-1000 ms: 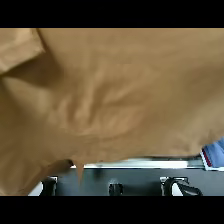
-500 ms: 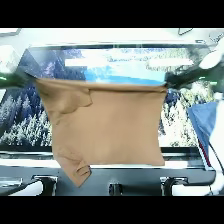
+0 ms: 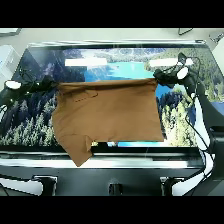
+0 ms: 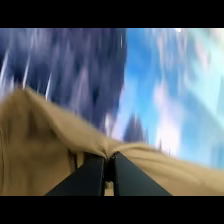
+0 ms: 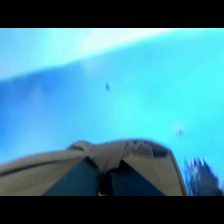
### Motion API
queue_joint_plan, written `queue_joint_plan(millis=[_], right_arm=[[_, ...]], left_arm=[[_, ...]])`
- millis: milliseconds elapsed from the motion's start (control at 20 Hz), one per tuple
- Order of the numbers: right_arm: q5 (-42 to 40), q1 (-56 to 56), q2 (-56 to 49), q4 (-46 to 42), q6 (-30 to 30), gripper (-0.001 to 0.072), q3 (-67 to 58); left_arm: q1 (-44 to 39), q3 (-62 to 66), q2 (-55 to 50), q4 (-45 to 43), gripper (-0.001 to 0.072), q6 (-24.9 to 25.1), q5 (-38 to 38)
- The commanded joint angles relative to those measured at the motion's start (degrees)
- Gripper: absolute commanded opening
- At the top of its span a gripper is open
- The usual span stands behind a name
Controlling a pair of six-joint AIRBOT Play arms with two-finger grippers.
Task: Fold the clothes and pants, and hang the long-sleeved shirts on hangers.
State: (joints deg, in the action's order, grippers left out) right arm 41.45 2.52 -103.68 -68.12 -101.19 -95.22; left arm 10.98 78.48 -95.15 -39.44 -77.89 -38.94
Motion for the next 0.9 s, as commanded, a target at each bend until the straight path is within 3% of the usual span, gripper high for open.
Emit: queue_joint_plan(millis=[0,100,350,500,650,700,850], right_arm=[[-9.44,0.02,-1.25,-0.50,-0.39,0.0038,0.02],[-8.87,0.02,-2.82,-0.59,-0.46,0.0038,0.02],[1.25,0.31,-5.07,-0.04,-0.61,0.0038,-0.07],[10.93,3.58,-0.33,-0.09,0.24,0.0038,-0.07],[30.62,4.87,2.84,-1.51,5.05,0.0039,0.11],[34.62,4.13,2.58,-2.80,5.57,0.0039,1.01],[36.26,2.45,0.92,-6.51,6.95,0.0039,4.46]], left_arm=[[-2.32,0.22,-1.99,1.07,0.0023,2.34,12.22],[-4.24,0.22,-3.91,1.07,0.0023,3.58,13.73],[-5.44,0.26,-6.36,0.87,0.0023,3.58,9.03],[-1.20,0.26,0.07,-2.32,0.0023,6.38,-4.24],[2.25,0.09,2.75,-12.61,0.0023,5.18,-26.40],[2.25,-0.96,2.47,-16.28,0.0023,3.41,-29.59],[1.92,-7.61,1.73,-18.45,0.0023,1.38,-27.91]])
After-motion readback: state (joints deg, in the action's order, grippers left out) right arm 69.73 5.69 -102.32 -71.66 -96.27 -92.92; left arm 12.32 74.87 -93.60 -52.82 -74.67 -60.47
